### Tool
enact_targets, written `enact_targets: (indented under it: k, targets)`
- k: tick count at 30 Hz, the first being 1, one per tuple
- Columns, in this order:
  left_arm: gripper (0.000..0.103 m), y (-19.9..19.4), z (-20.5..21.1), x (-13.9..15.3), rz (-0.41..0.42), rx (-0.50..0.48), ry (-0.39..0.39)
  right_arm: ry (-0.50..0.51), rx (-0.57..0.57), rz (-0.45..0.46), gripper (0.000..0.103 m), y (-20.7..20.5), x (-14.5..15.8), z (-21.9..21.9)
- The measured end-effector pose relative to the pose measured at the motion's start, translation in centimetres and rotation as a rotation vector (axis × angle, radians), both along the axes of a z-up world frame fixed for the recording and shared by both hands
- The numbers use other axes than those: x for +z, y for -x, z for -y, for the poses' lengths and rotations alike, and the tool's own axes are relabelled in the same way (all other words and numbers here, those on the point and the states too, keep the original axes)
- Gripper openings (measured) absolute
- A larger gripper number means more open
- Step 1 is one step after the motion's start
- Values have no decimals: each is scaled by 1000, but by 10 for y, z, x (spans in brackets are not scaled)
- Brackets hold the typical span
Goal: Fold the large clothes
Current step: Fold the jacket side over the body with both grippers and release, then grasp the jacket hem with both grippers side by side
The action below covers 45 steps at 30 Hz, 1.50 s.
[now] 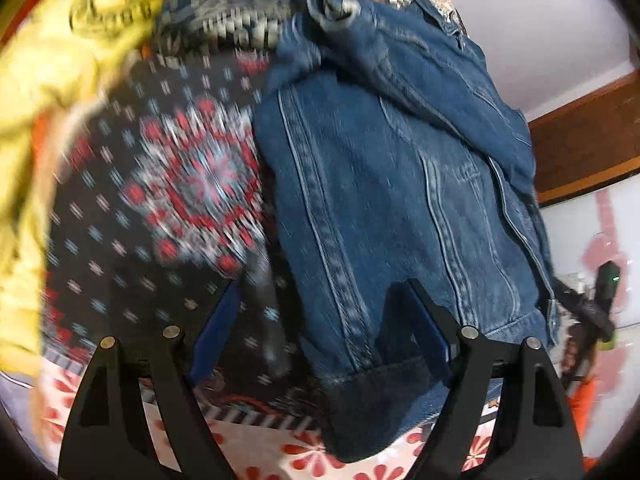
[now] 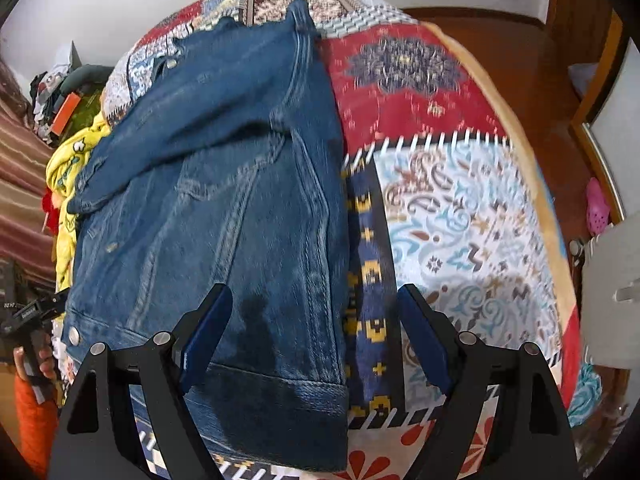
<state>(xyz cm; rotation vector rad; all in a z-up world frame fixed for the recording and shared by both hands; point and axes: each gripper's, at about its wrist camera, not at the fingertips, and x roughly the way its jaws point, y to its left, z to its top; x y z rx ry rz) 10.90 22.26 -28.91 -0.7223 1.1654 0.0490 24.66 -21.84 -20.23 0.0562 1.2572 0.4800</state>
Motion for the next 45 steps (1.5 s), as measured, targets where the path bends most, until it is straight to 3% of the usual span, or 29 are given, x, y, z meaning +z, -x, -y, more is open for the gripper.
enact_targets:
  k: [4, 5, 7, 8, 11, 12, 13, 14, 15, 23, 27, 32, 39, 41, 45]
  targets:
    - [82, -1, 1, -8, 9, 28, 74, -13, 14, 4, 82, -9, 1, -8]
    - [79, -1, 2, -7, 15, 31, 81, -30, 17, -1, 82, -13, 1, -11]
    - [62, 1, 4, -5, 38, 14, 108, -55, 35, -3, 74, -15, 0, -17]
    - [53, 2, 6, -3, 50, 3, 121, -58, 44, -3, 66, -14, 0, -20]
    - [38, 0, 10, 2, 71, -21, 113, -62, 68, -8, 43, -11, -7, -27]
    - [25, -1, 12, 4, 74, -29, 101, -60, 71, -7, 32, -11, -8, -28]
    - [20, -3, 14, 7, 75, -31, 87, -58, 72, -8, 26, -11, -9, -30]
    - [12, -5, 17, 10, 77, -32, 67, -61, 68, -14, 13, -10, -10, -29]
    - [8, -9, 21, 15, 87, -32, 50, -68, 64, -18, 11, -10, -10, -26]
    - [4, -20, 20, 82, 245, -50, -45, -180, 80, 85, 9, -9, 38, -23]
    - [4, -39, 8, 121, 351, -41, -38, -229, 89, 150, 9, -21, 68, -31]
    - [4, -70, -19, 148, 418, -6, -30, -257, 81, 225, 9, -44, 92, -47]
    - [4, -121, -85, 136, 410, 157, -11, -279, -42, 309, 9, -106, 109, -50]
    - [4, -137, -94, 121, 381, 176, -2, -273, -70, 297, 9, -127, 100, -56]
    - [4, -174, -99, 73, 258, 172, -83, -201, -90, 251, 9, -157, 63, -77]
